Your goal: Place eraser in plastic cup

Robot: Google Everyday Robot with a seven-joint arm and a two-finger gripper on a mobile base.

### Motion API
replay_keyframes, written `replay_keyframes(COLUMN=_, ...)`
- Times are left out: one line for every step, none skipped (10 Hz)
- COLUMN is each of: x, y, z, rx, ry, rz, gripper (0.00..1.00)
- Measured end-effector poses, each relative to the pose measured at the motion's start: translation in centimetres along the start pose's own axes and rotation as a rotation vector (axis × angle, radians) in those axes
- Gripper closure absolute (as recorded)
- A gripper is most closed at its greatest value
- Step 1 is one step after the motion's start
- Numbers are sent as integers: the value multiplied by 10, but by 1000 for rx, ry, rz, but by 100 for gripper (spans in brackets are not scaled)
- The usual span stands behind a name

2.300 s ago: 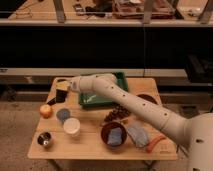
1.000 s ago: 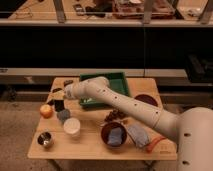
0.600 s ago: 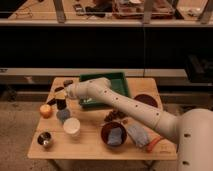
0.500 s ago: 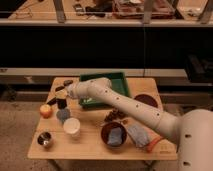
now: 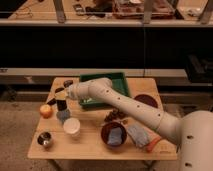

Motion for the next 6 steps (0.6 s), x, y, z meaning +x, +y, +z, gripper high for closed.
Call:
replay_keyframes(x=-5, y=-6, z=1, rx=-7, ry=-6, rz=-9, gripper=100)
replay_keyframes(x=-8, y=-10, z=2, rx=-15, ry=-9, rz=-12, gripper=100)
replay_keyframes(x=-15, y=-13, z=2, rx=-30, ry=-19, rz=-17, gripper=100)
replay_keyframes(x=-23, y=-14, z=4, rx=-37, ry=-31, rz=-17, gripper=100)
replay_keyframes(x=-26, y=-15, z=7, rx=-40, ry=-36, rz=-15, gripper=100)
replay_keyframes(x=-27, y=-16, z=9, rx=-38, ry=-39, rz=-17, gripper=100)
